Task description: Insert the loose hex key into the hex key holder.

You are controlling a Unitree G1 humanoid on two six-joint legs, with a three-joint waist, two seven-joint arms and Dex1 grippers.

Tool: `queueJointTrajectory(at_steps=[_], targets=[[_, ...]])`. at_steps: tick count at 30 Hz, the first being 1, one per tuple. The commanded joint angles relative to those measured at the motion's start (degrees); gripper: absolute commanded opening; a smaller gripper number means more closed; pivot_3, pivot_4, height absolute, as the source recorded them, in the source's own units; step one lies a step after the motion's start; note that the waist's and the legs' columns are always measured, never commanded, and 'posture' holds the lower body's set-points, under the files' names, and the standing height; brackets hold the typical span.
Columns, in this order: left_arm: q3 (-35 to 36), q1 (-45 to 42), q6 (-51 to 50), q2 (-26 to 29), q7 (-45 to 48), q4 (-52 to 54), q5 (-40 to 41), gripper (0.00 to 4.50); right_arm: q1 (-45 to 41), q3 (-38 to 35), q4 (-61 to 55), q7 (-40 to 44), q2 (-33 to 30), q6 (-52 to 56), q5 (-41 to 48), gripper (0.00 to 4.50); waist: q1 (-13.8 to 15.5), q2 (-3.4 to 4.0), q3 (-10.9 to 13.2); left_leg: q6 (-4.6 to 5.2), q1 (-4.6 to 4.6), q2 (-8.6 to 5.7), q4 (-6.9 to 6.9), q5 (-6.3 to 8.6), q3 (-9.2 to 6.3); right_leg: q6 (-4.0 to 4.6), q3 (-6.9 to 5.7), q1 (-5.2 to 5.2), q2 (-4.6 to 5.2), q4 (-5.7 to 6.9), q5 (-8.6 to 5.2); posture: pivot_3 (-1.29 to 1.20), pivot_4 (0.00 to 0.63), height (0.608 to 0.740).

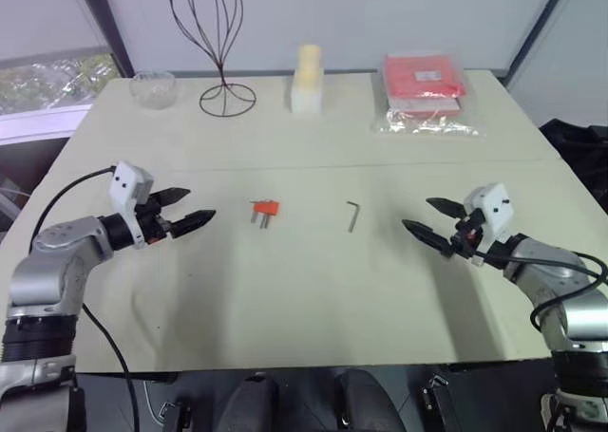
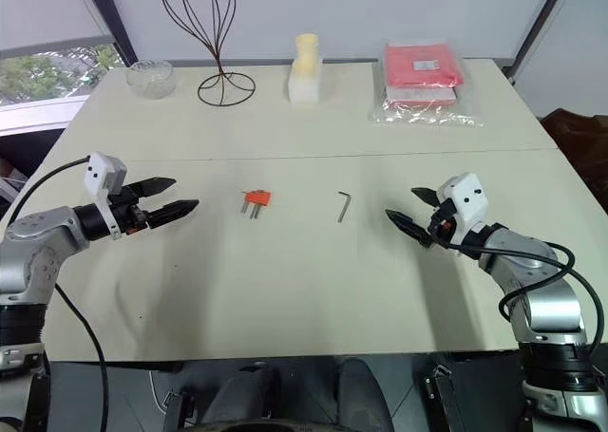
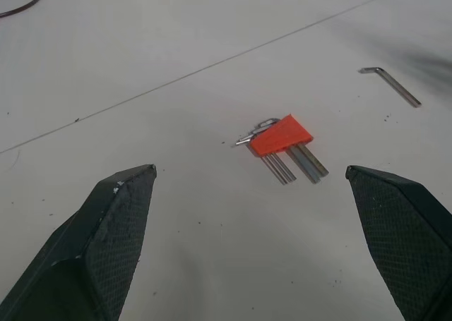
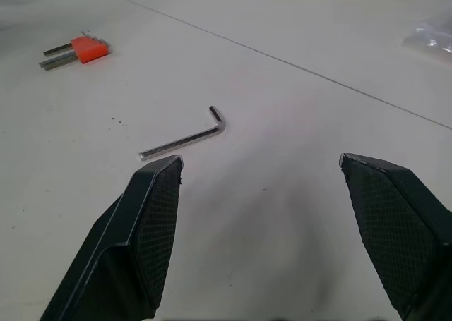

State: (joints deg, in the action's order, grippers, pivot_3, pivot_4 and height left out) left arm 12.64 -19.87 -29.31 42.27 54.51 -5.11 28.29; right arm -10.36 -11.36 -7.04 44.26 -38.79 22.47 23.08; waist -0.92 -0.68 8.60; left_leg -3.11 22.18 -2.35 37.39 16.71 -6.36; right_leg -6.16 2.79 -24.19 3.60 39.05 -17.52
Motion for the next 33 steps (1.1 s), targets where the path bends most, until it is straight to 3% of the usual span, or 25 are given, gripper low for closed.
queueJointTrajectory(at_steps=[1, 26, 33], targets=[[2.36, 0.07, 0.85, 0.56, -0.68, 1.37, 0.68, 4.50, -1.73, 0.02, -0.02, 0.04, 0.21, -1.79, -0.44, 3.67, -0.01, 0.00, 0.00, 0.00, 0.00, 0.00, 0.00, 0.00, 0.00, 0.00, 0.00, 0.00, 0.00, 0.00, 0.00, 0.00, 0.150, 0.740], [-0.43, -2.89, 5.34, -0.03, -1.74, -3.10, -3.18, 4.50, -9.03, 4.69, 7.40, 1.07, 1.38, -5.58, -4.51, 3.67, -0.05, 0.00, 0.00, 0.00, 0.00, -0.01, 0.00, 0.00, 0.01, 0.00, 0.00, -0.02, 0.01, 0.00, 0.00, 0.00, 0.150, 0.740], [-5.09, -6.34, 8.81, 3.74, 7.61, -7.64, -6.21, 4.50, -17.88, 13.31, 13.75, 4.32, 6.99, -9.41, -8.45, 3.67, -1.18, 0.01, 0.00, 0.00, 0.00, 0.02, -0.01, 0.00, 0.02, 0.00, -0.01, -0.06, -0.04, 0.02, 0.00, 0.00, 0.150, 0.740]])
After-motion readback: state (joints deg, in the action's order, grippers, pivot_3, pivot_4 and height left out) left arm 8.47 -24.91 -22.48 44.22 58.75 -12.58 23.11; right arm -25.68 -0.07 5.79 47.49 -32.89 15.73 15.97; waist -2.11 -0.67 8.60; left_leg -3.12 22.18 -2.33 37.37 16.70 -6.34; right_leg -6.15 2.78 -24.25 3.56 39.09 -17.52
